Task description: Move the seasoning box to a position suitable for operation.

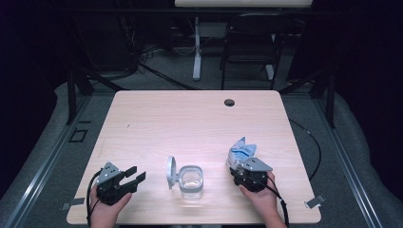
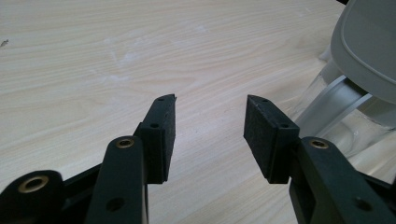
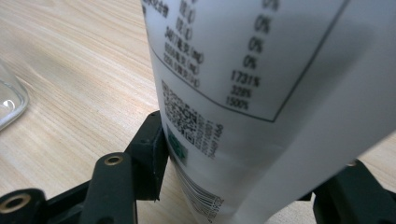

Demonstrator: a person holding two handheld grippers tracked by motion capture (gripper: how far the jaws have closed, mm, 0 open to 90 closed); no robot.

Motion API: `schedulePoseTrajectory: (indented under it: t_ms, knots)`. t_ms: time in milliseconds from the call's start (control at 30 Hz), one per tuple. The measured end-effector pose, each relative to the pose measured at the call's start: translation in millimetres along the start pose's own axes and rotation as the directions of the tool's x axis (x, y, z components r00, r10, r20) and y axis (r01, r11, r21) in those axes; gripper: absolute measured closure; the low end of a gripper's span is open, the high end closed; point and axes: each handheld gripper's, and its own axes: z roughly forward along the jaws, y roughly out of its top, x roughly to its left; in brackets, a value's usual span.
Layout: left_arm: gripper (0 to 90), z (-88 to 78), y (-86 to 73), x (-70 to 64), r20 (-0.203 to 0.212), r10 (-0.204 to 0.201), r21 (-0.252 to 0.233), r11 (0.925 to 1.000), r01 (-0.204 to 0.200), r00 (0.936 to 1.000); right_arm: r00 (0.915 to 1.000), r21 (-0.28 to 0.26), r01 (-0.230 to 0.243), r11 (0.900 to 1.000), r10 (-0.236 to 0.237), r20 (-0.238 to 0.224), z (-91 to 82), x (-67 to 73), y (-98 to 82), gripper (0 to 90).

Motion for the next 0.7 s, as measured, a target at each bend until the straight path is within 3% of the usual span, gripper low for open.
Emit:
schedulePoseTrajectory:
  t_ms: [300,533,700]
  knots:
    - [54.1,0.2,0.0,1.4,-0.002,0.005,0.004,1.0,-0.005,1.0,0.9997,0.016,0.022,1.0,-0.022,0.007,-2.1,2.4,4.0,43.3]
    - [54.0,0.4,0.3,1.5,-0.003,0.006,0.003,1.0,-0.006,1.0,0.9994,-0.018,0.023,1.0,-0.023,0.026,-10.4,1.0,10.3,43.3]
    - [53.5,0.3,0.5,1.8,-0.002,0.002,-0.002,1.0,-0.002,1.0,0.9971,-0.034,0.063,0.997,-0.061,0.046,-18.1,2.7,15.2,43.3]
